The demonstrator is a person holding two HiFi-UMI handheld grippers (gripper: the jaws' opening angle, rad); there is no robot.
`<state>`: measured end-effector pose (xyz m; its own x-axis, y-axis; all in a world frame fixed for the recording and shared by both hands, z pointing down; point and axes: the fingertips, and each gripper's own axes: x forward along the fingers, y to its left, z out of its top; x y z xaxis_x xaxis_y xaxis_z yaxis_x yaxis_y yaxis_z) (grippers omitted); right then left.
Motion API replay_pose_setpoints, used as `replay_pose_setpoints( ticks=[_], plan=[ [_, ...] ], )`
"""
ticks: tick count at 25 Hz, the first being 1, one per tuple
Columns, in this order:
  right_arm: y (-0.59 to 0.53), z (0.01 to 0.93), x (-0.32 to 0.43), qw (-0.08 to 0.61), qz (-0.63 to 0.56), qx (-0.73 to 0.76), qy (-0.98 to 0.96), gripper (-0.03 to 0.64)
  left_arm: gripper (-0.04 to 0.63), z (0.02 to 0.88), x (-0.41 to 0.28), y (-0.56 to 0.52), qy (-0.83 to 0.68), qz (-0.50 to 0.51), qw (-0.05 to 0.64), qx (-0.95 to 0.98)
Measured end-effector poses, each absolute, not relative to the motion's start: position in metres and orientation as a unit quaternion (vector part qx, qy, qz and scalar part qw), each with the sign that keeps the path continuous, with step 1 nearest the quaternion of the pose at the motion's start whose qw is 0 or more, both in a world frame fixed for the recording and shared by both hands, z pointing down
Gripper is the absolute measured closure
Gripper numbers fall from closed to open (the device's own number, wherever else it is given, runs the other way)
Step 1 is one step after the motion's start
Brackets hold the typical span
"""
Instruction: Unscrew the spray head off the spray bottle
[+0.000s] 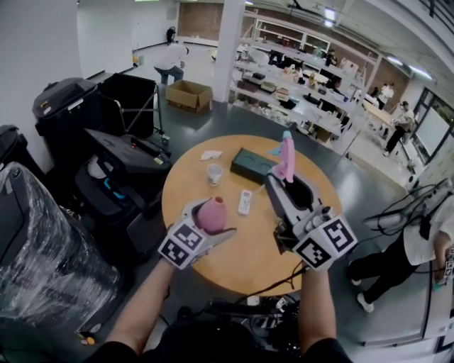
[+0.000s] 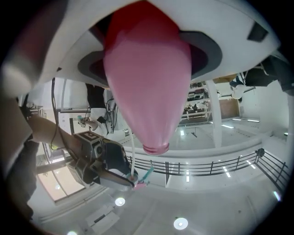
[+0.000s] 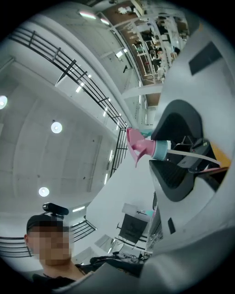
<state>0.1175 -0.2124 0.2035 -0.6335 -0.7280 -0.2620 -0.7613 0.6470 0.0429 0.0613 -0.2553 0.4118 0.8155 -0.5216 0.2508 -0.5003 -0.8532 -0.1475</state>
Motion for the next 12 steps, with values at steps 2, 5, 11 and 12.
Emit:
replay_pose_setpoints(
  ticks=[2, 5, 11, 12],
  plan=[
    [-0.219, 0.214, 0.122, 0.098, 0.08, -0.436, 0.891, 0.471, 0.159, 0.401, 0.056, -0.259, 0.277, -0.132, 0.039, -0.951],
    [-0.227, 0.229, 0.129, 0.082, 0.078, -0.465, 0.878, 0.471, 0.158, 0.384, 0.051, -0.262, 0.286, -0.115, 0.04, -0.95],
    [-0.237, 0.255, 0.139, 0.06, 0.073, -0.5, 0.861, 0.471, 0.158, 0.369, 0.049, -0.265, 0.291, -0.104, 0.044, -0.95],
    [-0.238, 0.26, 0.14, 0.054, 0.074, -0.506, 0.857, 0.471, 0.159, 0.367, 0.05, -0.265, 0.291, -0.101, 0.044, -0.95]
  ],
)
